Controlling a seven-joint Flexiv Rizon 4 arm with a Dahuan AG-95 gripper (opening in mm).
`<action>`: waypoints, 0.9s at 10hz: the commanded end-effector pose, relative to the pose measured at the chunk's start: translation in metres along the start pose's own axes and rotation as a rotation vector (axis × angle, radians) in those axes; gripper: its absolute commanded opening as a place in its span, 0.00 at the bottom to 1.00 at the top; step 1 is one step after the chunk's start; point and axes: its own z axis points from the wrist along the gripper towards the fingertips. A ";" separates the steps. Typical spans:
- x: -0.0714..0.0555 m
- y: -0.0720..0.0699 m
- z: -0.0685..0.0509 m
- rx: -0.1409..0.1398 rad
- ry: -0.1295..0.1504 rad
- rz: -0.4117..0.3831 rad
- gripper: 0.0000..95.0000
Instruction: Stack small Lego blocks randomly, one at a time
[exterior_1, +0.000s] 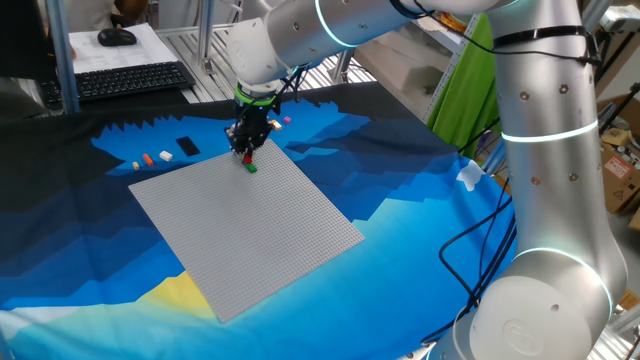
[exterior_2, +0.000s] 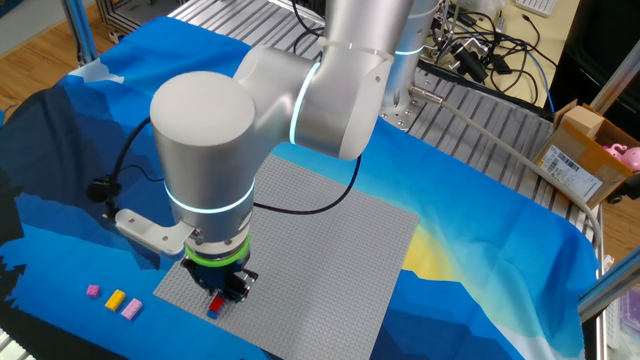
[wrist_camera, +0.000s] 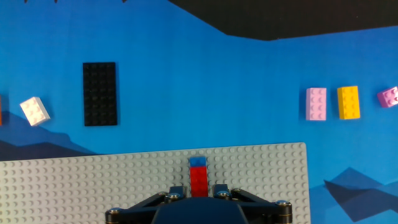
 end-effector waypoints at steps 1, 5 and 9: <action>0.000 0.000 -0.006 0.002 -0.001 0.002 0.40; -0.001 -0.001 -0.022 -0.011 0.015 0.007 0.00; -0.003 -0.001 -0.013 -0.006 0.013 0.008 0.00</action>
